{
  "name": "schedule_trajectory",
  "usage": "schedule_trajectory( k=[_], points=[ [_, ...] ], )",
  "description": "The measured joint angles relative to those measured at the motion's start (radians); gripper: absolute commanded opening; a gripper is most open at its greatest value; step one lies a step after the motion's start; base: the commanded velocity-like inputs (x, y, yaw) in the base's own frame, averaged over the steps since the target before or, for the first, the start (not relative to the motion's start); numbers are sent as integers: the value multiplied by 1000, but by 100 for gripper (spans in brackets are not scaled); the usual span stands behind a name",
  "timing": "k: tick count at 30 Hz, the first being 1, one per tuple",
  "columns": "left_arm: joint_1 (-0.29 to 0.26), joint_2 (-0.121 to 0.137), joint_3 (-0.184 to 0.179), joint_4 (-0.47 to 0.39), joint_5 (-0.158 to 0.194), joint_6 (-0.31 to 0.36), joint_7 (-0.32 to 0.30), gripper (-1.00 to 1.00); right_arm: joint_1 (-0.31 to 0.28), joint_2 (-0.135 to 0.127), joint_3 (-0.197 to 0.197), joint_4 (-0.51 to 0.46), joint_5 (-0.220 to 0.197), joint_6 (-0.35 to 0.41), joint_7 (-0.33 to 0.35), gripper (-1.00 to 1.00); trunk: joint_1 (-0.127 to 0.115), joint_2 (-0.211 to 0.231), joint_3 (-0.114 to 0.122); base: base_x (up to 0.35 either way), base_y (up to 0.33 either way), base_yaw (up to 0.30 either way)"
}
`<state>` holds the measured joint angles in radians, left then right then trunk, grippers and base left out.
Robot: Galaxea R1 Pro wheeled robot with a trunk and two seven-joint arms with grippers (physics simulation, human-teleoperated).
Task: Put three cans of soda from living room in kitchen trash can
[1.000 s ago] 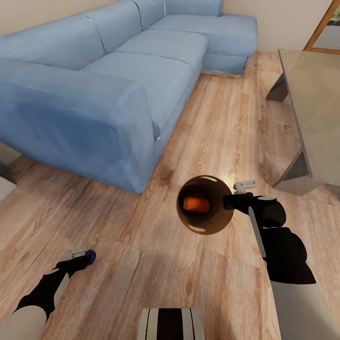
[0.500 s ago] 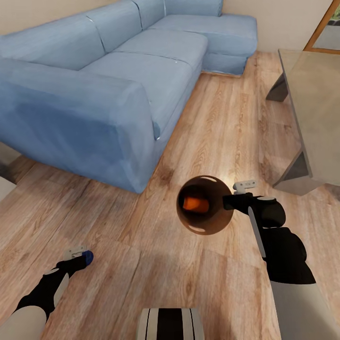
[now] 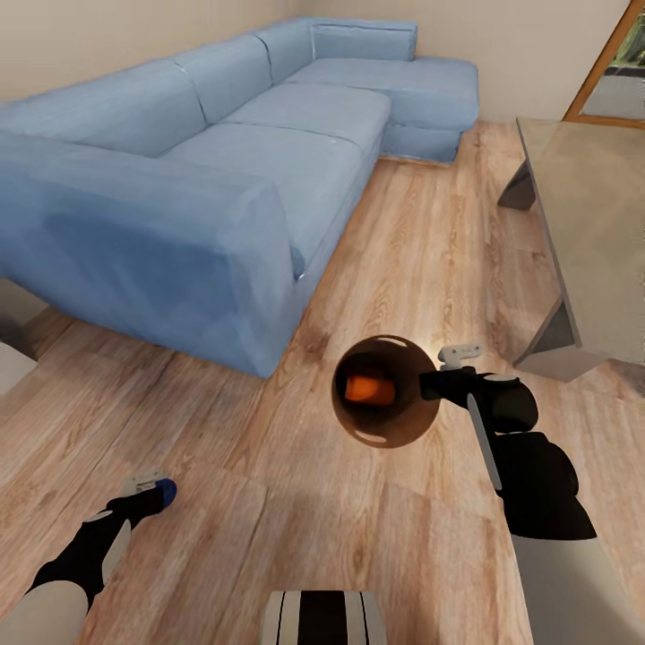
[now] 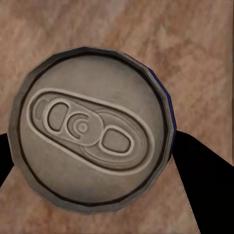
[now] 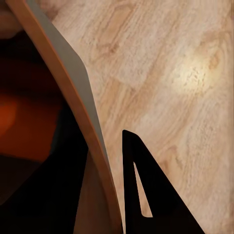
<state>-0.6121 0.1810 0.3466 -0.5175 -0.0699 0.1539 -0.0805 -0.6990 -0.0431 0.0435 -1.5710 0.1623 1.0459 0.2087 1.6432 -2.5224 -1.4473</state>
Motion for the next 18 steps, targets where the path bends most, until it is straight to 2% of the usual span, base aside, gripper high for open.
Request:
schedule_trajectory(
  k=[18],
  points=[
    [0, 0, 0, -9, 0, 4, -7, -100, 72, -2, -1, 5, 1, 0, -1, -100, -8, 4, 70, 0, 0, 0]
  ],
)
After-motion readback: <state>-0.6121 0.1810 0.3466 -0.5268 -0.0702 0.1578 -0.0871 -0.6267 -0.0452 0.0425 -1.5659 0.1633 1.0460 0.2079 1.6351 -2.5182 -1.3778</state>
